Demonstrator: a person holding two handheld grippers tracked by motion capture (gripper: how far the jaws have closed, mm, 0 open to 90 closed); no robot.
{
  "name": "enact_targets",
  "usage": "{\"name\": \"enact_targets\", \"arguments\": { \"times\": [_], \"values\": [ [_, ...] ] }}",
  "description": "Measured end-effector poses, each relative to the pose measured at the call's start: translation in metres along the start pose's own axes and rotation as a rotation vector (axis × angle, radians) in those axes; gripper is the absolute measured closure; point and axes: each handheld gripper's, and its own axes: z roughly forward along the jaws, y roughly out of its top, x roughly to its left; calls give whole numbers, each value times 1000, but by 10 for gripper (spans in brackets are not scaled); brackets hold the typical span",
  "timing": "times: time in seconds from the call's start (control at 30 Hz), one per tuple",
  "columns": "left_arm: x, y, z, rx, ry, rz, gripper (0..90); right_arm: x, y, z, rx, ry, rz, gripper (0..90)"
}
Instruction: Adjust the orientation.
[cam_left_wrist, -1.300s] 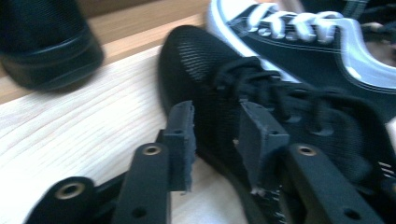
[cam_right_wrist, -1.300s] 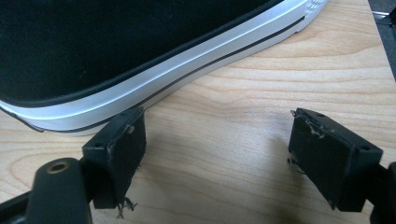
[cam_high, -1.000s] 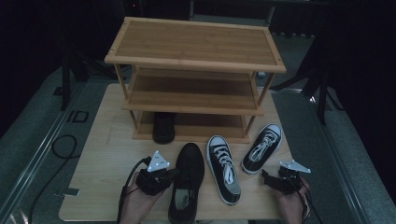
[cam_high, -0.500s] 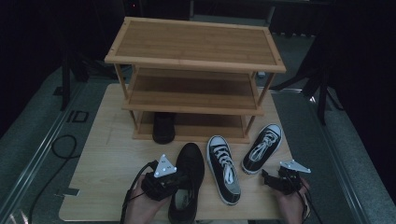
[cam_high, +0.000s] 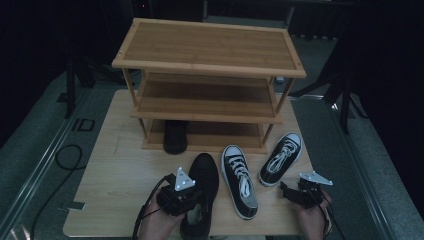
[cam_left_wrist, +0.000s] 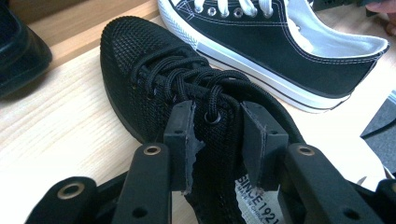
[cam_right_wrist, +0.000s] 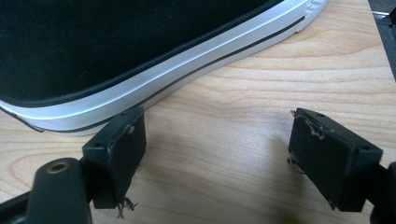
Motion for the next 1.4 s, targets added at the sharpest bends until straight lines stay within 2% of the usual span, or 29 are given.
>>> {"name": "enact_targets", "arguments": {
  "times": [0.07, 0.1, 0.13, 0.2, 0.27, 0.43, 0.67, 0.83, 0.93, 1.0, 1.1, 1.3, 1.4],
  "values": [
    [0, 0, 0, -3, -6, -7, 679, 0, 0, 0, 0, 0, 0, 188],
    [0, 1, 0, -9, -12, -7, 771, 0, 0, 0, 0, 0, 0, 188],
    [-1, 1, -1, -14, -10, -6, 771, 0, 0, 0, 0, 0, 0, 188],
    [-1, 4, -2, -13, -1, -4, 849, 0, 0, 0, 0, 0, 0, 189],
    [0, 5, -3, -15, 1, -8, 875, 0, 0, 0, 0, 0, 0, 188],
    [3, 7, -5, -42, 34, -21, 882, 0, 0, 0, 0, 0, 0, 189],
    [9, 6, -9, -46, 55, -17, 885, 0, 0, 0, 0, 0, 0, 189],
    [12, 0, -12, -28, 78, -20, 884, 0, 0, 0, 0, 0, 0, 188],
    [14, -3, -13, -32, 72, -28, 884, 0, 0, 0, 0, 0, 0, 188],
    [13, -1, -13, -19, 68, -17, 880, 0, 0, 0, 0, 0, 0, 189],
    [10, 0, -12, -7, 69, -5, 863, 0, 0, 0, 0, 2, -2, 189],
    [10, -2, -11, 7, 66, -21, 761, 0, 0, 0, 1, 4, -3, 189],
    [10, -3, -11, 15, 71, -23, 741, 0, 0, 0, 1, 4, -4, 189]
  ]
}}
